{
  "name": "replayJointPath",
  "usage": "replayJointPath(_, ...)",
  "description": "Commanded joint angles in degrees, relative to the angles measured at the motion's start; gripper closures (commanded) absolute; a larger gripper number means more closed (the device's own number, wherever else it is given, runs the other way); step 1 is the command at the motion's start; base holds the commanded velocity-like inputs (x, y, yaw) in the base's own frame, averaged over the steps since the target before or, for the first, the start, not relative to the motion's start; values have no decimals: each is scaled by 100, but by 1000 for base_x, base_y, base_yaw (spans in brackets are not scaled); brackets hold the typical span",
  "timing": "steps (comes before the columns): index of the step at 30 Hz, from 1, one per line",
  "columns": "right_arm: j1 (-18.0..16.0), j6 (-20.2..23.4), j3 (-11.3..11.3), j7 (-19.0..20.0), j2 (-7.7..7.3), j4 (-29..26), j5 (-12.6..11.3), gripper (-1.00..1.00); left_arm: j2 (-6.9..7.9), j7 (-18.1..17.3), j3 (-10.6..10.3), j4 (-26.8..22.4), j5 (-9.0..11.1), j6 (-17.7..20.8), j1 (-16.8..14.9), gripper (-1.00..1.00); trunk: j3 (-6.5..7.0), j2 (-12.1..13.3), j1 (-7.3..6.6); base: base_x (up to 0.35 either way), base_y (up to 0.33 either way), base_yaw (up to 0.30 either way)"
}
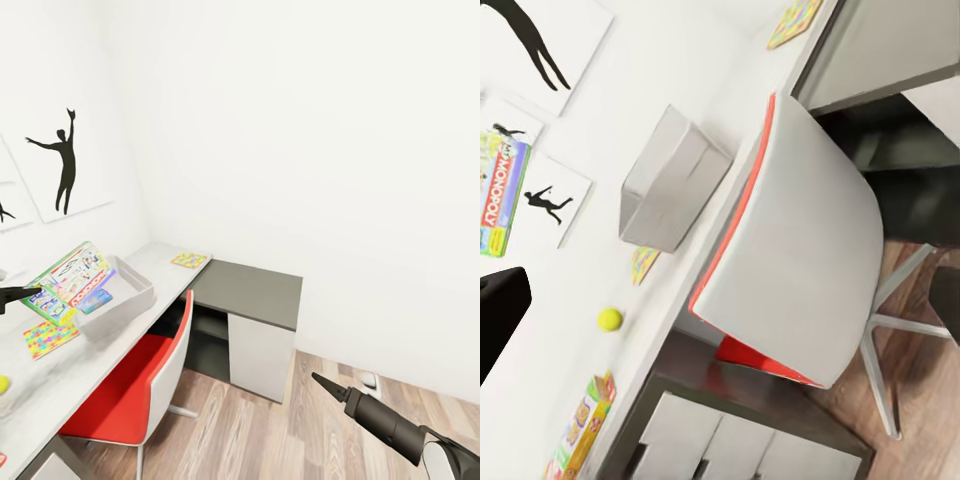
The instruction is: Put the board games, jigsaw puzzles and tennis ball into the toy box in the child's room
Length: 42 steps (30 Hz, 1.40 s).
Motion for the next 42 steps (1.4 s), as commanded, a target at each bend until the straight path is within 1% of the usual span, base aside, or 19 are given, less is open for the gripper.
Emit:
replayJointPath(1, -4, 28, -2, 13, -1, -1, -10, -100, 0, -11, -3, 0, 18, 29, -13, 100, -12, -12, 6, 268, -169, 260)
replayJointPath(6, -4, 28, 18, 13, -1, -1, -9, -100, 0, -4, -2, -12, -33, -10, -15, 100, -12, -12, 6, 258, -197, 109)
replayJointPath(9, -4, 28, 21, 13, -2, -1, -9, -100, 0, -3, -1, -16, -38, -103, -13, 100, -12, -12, 6, 252, -224, 18)
replayJointPath(16, -4, 27, 22, 13, -3, -1, -9, -100, 0, -3, -1, -17, -41, -181, -15, 100, 6, -12, 6, 247, -178, -76)
replayJointPath(23, -4, 21, 28, 13, 4, -1, 1, -100, -7, 7, 2, -17, -41, -193, -16, 100, 12, -12, 6, 155, 19, -21)
replayJointPath(25, -4, 20, 30, 13, 5, -1, 42, -100, -8, 33, 0, -17, -41, -195, -14, 100, 17, -12, 6, 200, 34, 75)
replayJointPath(28, -4, 20, 29, 13, 12, -1, 174, -100, -9, 58, -4, -16, -41, -197, -13, 100, 23, -12, 6, 84, 13, 98)
replayJointPath(32, -4, 20, 30, 17, 14, 0, 233, -100, -13, 65, -5, -17, -41, -197, -15, 100, 26, -12, 6, 27, 4, 35)
replayJointPath(42, -4, 20, 27, 16, 13, 7, 254, -100, -9, 69, -7, -13, -47, -263, -13, 100, 27, -12, 6, 3, 0, 4)
